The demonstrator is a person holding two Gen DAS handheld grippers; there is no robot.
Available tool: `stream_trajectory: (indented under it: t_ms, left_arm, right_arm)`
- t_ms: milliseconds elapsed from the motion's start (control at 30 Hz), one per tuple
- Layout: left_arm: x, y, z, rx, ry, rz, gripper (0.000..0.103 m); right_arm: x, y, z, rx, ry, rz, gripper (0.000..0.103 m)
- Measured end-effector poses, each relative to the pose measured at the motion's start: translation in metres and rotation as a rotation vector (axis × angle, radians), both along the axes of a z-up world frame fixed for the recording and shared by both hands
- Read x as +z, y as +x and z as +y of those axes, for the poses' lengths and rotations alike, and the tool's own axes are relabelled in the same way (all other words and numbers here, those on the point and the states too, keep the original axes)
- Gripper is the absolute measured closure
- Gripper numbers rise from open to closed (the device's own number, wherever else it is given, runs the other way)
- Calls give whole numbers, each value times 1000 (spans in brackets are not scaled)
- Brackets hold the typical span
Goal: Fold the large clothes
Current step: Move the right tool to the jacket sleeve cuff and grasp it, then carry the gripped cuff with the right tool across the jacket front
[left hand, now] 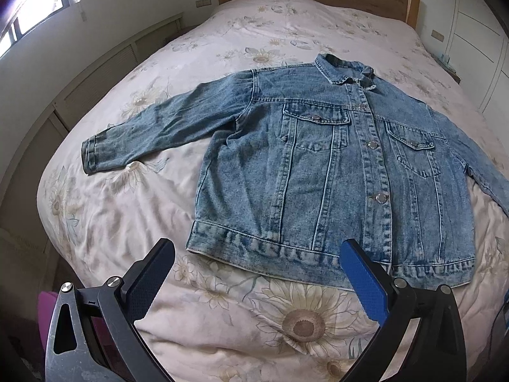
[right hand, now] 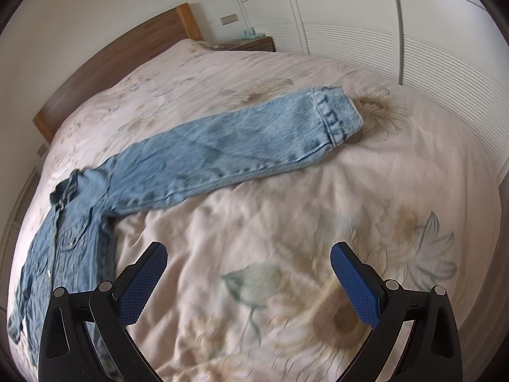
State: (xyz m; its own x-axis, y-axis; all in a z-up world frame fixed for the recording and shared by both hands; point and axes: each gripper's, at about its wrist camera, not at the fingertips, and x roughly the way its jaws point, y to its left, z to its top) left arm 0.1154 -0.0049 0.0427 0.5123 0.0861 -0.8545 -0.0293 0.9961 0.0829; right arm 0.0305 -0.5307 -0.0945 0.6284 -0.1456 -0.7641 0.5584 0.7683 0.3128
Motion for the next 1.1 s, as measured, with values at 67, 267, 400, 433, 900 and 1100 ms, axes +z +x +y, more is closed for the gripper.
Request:
stream_trajectory:
  t_ms: [67, 267, 400, 433, 900, 1100]
  left_arm:
    - [-6, 5, -3, 5, 20, 20, 1]
    - [-21, 19, -8, 19, 42, 68, 1]
    - [-30, 27, -14, 22, 29, 108, 1]
    - [-31, 28, -16, 17, 35, 109, 1]
    - [-38, 33, -27, -13, 23, 114, 1]
    - [-36, 33, -20, 1, 10, 103, 1]
  right_arm:
    - [-6, 7, -15, -23, 20, -5, 1]
    - [-28, 23, -59, -99, 101, -17, 1]
    - [-41, 31, -91, -163, 173, -47, 1]
    - [-45, 33, -99, -179, 198, -58, 1]
    - [-57, 57, -134, -208, 300, -137, 25]
    - [-59, 65, -145, -245, 344, -156, 64]
